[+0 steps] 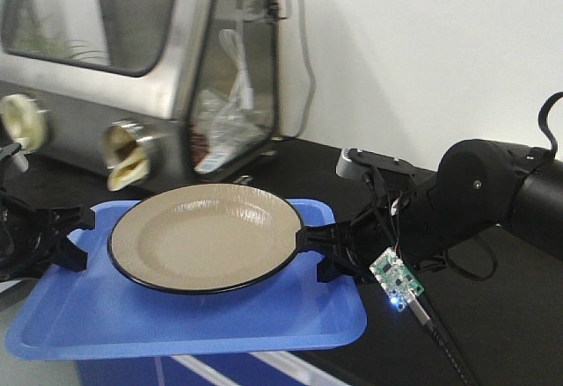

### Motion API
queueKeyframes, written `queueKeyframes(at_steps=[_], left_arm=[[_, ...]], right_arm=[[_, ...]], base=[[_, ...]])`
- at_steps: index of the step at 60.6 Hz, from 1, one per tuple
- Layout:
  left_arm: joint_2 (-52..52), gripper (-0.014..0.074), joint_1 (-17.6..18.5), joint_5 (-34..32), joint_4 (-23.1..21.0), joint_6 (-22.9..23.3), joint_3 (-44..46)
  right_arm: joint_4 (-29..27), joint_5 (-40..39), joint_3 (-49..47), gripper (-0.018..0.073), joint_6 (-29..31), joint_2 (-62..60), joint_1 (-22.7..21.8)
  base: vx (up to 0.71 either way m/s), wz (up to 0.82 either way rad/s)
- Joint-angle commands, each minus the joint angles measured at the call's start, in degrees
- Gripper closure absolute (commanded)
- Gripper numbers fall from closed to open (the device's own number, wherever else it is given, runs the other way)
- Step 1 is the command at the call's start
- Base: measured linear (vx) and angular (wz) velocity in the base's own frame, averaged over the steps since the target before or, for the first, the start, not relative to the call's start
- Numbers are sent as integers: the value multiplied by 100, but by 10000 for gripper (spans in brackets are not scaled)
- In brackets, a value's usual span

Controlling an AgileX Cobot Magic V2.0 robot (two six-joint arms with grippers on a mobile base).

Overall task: Place disk in tray to left cabinet
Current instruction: 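Hold the tray level with both grippers while the base drives away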

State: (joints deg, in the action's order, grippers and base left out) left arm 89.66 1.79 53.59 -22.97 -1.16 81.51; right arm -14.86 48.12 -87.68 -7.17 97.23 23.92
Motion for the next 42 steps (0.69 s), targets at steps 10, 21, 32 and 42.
queueKeyframes(at_steps=[10,21,32,42], left_arm=[[-274,597,124,-303,-723,75,247],[-274,597,124,-303,-723,75,247],[-274,597,124,-303,-723,75,247],[-274,597,124,-303,-723,75,247]], right_arm=[[-489,-526,-247,565,167,-318,116],[-489,-526,-247,565,167,-318,116],[-489,-475,-247,565,167,-318,116],[-489,-370,-247,565,167,-318,116]], base=[[-7,58],[-5,58],[-2,55],[2,52]])
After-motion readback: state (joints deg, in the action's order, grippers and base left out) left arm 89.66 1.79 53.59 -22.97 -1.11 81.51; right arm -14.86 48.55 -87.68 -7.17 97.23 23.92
